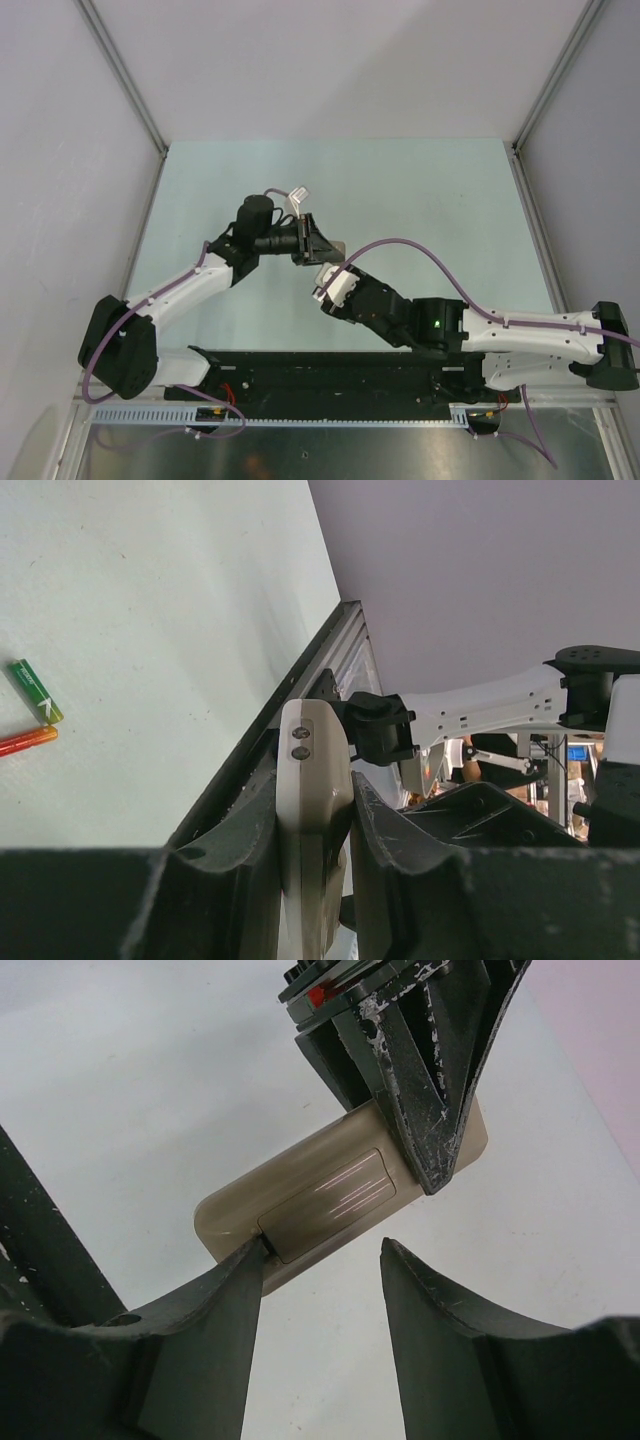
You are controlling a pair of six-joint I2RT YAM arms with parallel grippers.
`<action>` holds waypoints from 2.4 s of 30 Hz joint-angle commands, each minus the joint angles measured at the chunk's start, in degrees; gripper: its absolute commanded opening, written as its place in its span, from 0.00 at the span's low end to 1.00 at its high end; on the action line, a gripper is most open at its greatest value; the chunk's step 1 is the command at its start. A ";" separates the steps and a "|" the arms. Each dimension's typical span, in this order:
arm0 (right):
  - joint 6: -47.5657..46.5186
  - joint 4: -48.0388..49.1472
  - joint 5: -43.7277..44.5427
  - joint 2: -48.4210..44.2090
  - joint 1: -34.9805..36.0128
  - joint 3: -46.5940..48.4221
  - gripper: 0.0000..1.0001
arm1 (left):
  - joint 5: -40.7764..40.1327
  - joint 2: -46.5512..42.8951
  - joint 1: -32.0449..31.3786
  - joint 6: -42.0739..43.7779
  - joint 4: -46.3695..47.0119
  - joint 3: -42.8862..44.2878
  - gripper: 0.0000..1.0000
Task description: Load the batteries into the remote control
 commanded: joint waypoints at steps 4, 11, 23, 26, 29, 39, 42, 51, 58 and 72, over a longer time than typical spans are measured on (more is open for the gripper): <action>-2.12 3.88 6.74 0.51 -0.56 -0.01 0.56 | 4.84 -1.04 -2.73 -1.24 1.02 1.58 0.00; -2.21 4.93 7.88 0.24 -0.99 0.16 0.54 | 3.88 -0.69 -3.95 -0.71 1.02 1.41 0.00; -1.95 4.58 7.88 -0.72 -1.35 0.51 0.51 | 2.21 -0.43 -4.40 -0.80 0.85 1.14 0.00; -0.55 3.79 7.79 -1.95 -1.08 0.77 0.64 | 1.94 0.36 -3.78 -1.94 0.84 0.97 0.00; 1.48 2.56 6.75 -3.80 -1.61 1.65 0.75 | 1.07 0.71 -2.82 -2.29 0.84 0.79 0.00; 10.36 1.59 -7.30 -11.97 -7.05 2.18 0.63 | -2.97 -1.39 -2.29 -4.31 11.38 -4.48 0.01; 11.94 1.68 -13.99 -14.16 -12.04 2.18 0.59 | -2.54 -1.92 -2.11 -5.80 15.25 -6.32 0.01; 12.39 -5.09 -21.05 -10.84 -15.50 6.14 0.99 | 4.92 0.53 -0.71 -15.90 28.86 -8.79 0.00; 3.51 -8.60 -8.38 -8.73 -5.40 6.58 0.88 | 12.66 3.70 0.53 -16.70 31.25 -8.26 0.00; -1.85 -8.96 -5.39 -5.83 -1.70 6.40 0.80 | 16.97 7.39 0.70 -21.36 31.25 -7.21 0.00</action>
